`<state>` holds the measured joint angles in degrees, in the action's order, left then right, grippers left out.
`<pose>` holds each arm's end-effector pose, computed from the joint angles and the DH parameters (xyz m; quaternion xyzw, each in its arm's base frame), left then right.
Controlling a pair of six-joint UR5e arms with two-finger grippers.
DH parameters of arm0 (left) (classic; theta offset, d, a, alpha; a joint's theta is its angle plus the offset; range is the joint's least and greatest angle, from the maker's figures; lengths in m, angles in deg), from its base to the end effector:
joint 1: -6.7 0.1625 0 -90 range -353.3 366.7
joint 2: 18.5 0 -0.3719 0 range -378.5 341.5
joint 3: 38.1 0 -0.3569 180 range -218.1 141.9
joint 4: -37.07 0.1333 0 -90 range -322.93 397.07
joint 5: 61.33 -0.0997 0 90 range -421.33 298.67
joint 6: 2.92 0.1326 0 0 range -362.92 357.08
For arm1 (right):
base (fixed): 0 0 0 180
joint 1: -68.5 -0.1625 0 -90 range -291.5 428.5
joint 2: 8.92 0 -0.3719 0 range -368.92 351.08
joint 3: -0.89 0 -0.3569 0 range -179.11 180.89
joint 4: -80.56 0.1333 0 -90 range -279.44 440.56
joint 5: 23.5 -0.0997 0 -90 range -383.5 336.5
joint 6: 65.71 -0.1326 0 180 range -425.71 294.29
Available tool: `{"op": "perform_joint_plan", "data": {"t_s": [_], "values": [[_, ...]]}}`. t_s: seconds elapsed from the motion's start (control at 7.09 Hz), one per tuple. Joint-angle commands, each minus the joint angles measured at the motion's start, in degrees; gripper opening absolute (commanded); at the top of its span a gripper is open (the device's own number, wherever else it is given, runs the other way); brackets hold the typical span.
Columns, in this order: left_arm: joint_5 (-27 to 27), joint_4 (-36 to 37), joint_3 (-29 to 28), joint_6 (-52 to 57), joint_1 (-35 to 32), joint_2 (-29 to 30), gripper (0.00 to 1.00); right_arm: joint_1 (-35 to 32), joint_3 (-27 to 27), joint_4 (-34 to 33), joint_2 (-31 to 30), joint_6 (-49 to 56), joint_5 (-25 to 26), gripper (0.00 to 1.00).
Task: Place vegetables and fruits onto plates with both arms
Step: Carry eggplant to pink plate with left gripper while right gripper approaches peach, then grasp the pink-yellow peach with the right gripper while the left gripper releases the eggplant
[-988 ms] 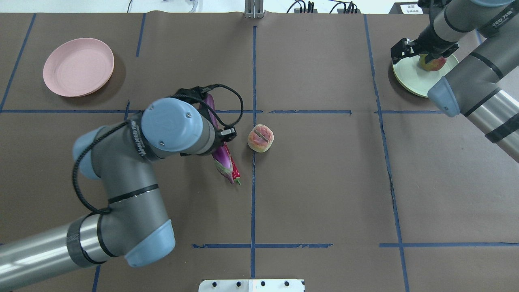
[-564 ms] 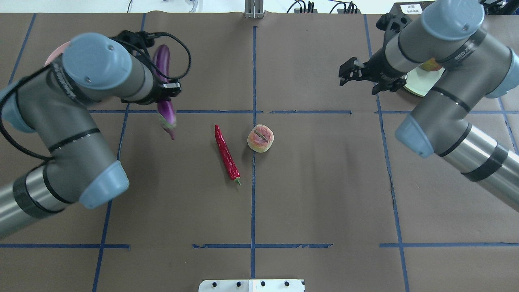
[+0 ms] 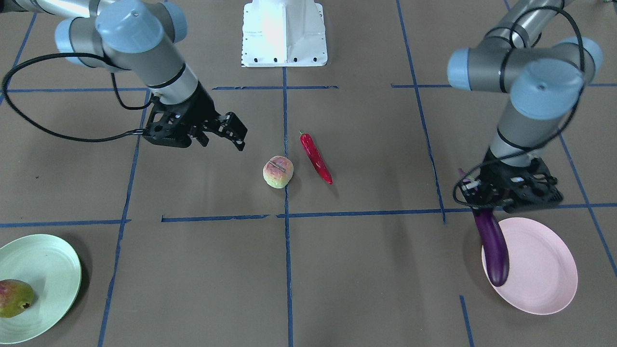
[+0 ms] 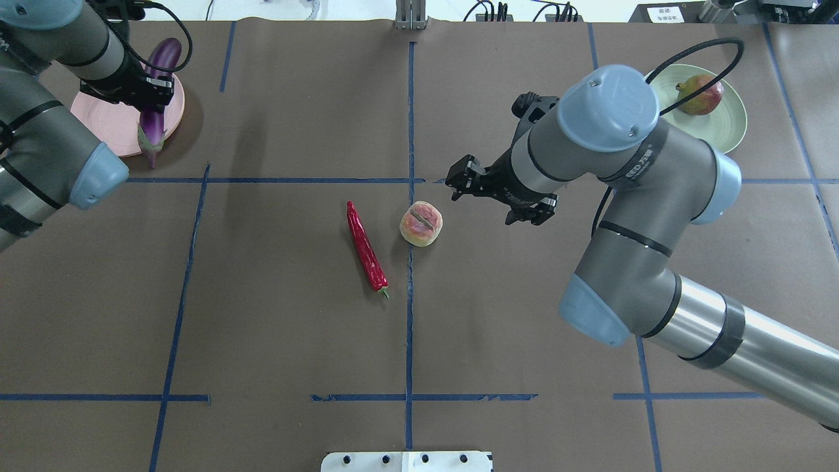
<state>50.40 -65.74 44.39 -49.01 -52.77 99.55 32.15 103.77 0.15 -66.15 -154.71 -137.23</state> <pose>0.2628 -0.6114 0.4136 0.1092 0.3164 -0.0738 0.9394 -0.4418 -0.4244 0.2073 -0.0273 -0.4881 0.1724 0.8551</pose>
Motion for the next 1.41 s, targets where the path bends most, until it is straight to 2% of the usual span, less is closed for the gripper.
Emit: {"op": "perform_joint_plan", "data": {"t_s": [0.0,0.14,0.42,0.56,0.99,1.27], "values": [[0.4,-7.4,-13.5,1.5,-2.6,2.3,0.03,4.9,-0.5,-2.3,2.5,-3.8,4.8,1.00],[0.0,-7.6,-15.1,2.3,-3.0,2.6,0.23,6.3,-0.5,-2.4,2.8,-5.0,8.1,1.00],[-0.5,-11.9,-19.0,2.9,-3.1,2.8,1.00,8.5,-3.6,-2.7,4.5,-5.2,12.5,1.00],[-0.4,-12.8,-18.9,2.8,-3.3,3.0,1.00,9.1,-9.7,-2.7,8.6,-5.2,14.0,1.00],[-0.2,-13.2,-18.8,2.8,-3.3,3.1,1.00,9.2,-16.0,-1.9,11.0,-5.5,16.6,1.00],[-0.2,-13.2,-18.6,2.8,-3.3,3.1,1.00,9.2,-16.3,-1.9,11.5,-12.1,17.1,1.00]]}}
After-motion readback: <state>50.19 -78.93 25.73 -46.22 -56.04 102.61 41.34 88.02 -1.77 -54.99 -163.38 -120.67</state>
